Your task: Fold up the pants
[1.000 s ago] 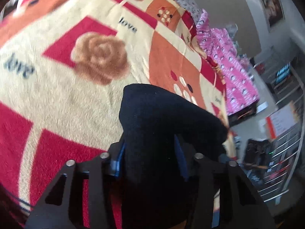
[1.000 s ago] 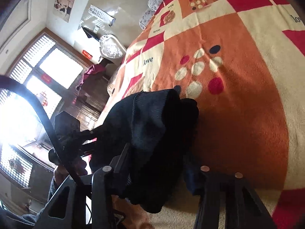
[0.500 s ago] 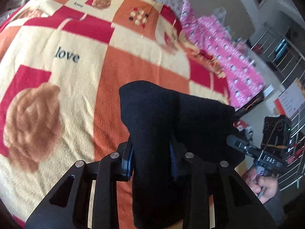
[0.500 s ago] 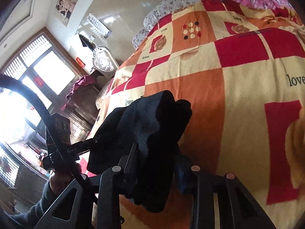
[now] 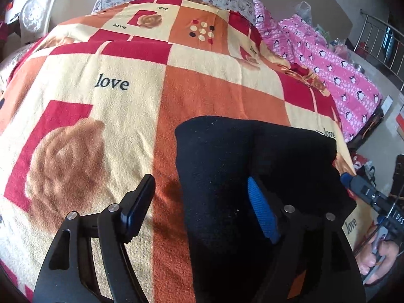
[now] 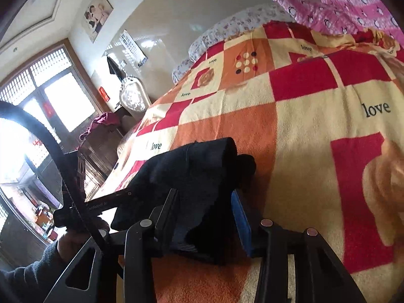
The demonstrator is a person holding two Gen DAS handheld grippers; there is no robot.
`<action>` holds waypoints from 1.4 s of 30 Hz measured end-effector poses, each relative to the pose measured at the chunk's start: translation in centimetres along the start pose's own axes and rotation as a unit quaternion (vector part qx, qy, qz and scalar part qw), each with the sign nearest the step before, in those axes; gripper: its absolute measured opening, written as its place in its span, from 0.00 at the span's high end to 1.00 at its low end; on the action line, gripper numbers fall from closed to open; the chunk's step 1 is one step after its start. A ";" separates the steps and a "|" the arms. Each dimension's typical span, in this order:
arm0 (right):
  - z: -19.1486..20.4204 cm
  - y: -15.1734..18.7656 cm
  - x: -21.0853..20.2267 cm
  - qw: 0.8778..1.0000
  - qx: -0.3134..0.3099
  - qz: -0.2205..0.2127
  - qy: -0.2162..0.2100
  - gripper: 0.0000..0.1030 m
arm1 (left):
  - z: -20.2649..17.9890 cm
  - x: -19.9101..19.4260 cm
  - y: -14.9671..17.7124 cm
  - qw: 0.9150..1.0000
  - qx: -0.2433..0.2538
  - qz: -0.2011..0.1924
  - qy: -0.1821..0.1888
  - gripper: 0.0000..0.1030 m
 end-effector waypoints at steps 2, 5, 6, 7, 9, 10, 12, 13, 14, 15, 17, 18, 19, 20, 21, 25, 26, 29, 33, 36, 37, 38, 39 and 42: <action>0.3 -0.2 0.0 1.000 -0.002 -0.013 0.019 0.61 | 0.0 0.0 0.0 1.000 0.003 0.000 -0.006 0.24; 0.3 -0.4 -0.8 0.998 -0.010 -0.034 0.055 0.61 | -0.2 0.1 0.0 1.000 0.012 0.000 -0.017 0.24; 0.3 -0.4 -1.1 0.997 -0.011 -0.040 0.066 0.61 | -0.2 0.1 0.0 1.000 0.013 0.000 -0.019 0.24; 0.3 -0.5 -1.4 0.995 -0.016 -0.048 0.087 0.61 | -0.2 0.1 0.1 1.000 0.013 0.001 -0.019 0.24; 0.9 -1.5 -2.1 0.984 -0.054 -0.076 0.149 0.61 | -0.1 0.2 0.1 1.000 0.010 0.001 -0.016 0.24; 1.7 -2.4 -1.9 0.978 -0.079 -0.088 0.174 0.61 | -0.1 0.2 0.1 1.000 0.010 0.001 -0.016 0.24; 3.1 -3.3 -1.6 0.973 -0.119 -0.090 0.177 0.61 | 0.0 0.2 0.1 1.000 0.010 0.001 -0.016 0.24; 4.1 -3.7 -1.1 0.972 -0.141 -0.088 0.164 0.61 | 0.0 0.2 0.1 1.000 0.010 0.001 -0.016 0.24; 5.1 -3.8 -0.4 0.972 -0.168 -0.077 0.146 0.61 | 0.0 0.2 0.1 1.000 0.010 0.001 -0.016 0.24; 5.8 -3.8 0.5 0.971 -0.191 -0.061 0.131 0.61 | 0.0 0.2 0.1 1.000 0.010 0.001 -0.016 0.24; 6.6 -3.2 2.7 0.969 -0.225 -0.018 0.106 0.61 | 0.0 0.2 0.1 1.000 0.010 0.001 -0.016 0.24; 6.5 -2.9 3.8 0.966 -0.238 -0.003 0.106 0.61 | 0.0 0.2 0.1 1.000 0.009 0.001 -0.016 0.24; 6.0 -2.3 5.1 0.962 -0.248 0.020 0.112 0.61 | -0.1 0.2 0.1 1.000 0.010 0.003 -0.014 0.24; 5.1 -1.6 6.5 0.960 -0.250 0.044 0.121 0.60 | 0.0 0.3 0.1 1.000 0.010 0.004 -0.015 0.24; 4.6 -1.3 7.1 0.963 -0.239 0.051 0.112 0.58 | -0.1 0.3 0.1 1.000 0.010 0.004 -0.014 0.24; 3.4 -1.8 7.1 0.978 -0.185 0.067 0.076 0.58 | 0.1 0.3 0.0 1.000 0.004 0.003 -0.006 0.24; 3.5 -1.7 7.0 0.977 -0.189 0.064 0.079 0.58 | 0.1 0.1 0.0 1.000 0.002 0.000 -0.001 0.24; 4.6 -1.5 5.4 0.971 -0.213 0.026 0.105 0.58 | -0.4 -1.5 0.2 1.000 0.010 -0.020 0.002 0.25; 6.2 -0.9 0.6 0.973 -0.206 -0.020 0.104 0.57 | -2.2 -5.1 1.6 0.999 0.027 -0.031 -0.017 0.25; 6.7 0.7 -2.4 0.969 -0.209 -0.024 0.130 0.57 | -4.2 -7.9 2.9 0.995 0.058 -0.042 -0.063 0.24; 6.6 1.4 -3.0 0.968 -0.202 -0.022 0.145 0.57 | -4.8 -8.2 3.5 0.995 0.067 -0.039 -0.069 0.24; 6.2 2.2 -3.5 0.968 -0.192 -0.016 0.159 0.57 | -5.3 -8.4 4.2 0.994 0.075 -0.032 -0.076 0.24; 5.9 2.9 -3.9 0.969 -0.181 -0.011 0.169 0.57 | -5.6 -8.3 5.0 0.993 0.080 -0.021 -0.088 0.23; 6.0 5.1 -5.4 0.972 -0.166 -0.037 0.163 0.57 | -6.4 -8.0 7.1 0.990 0.088 -0.004 -0.108 0.23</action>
Point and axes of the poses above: each gripper's, at about its wrist camera, not at the fingertips, and x roughly the way its jaws point, z to its left, y to its underside, the point moved 7 cm from there along x, roughly the way its jaws point, and after that the axes turned 15 degrees about y, right-handed, at the moved point
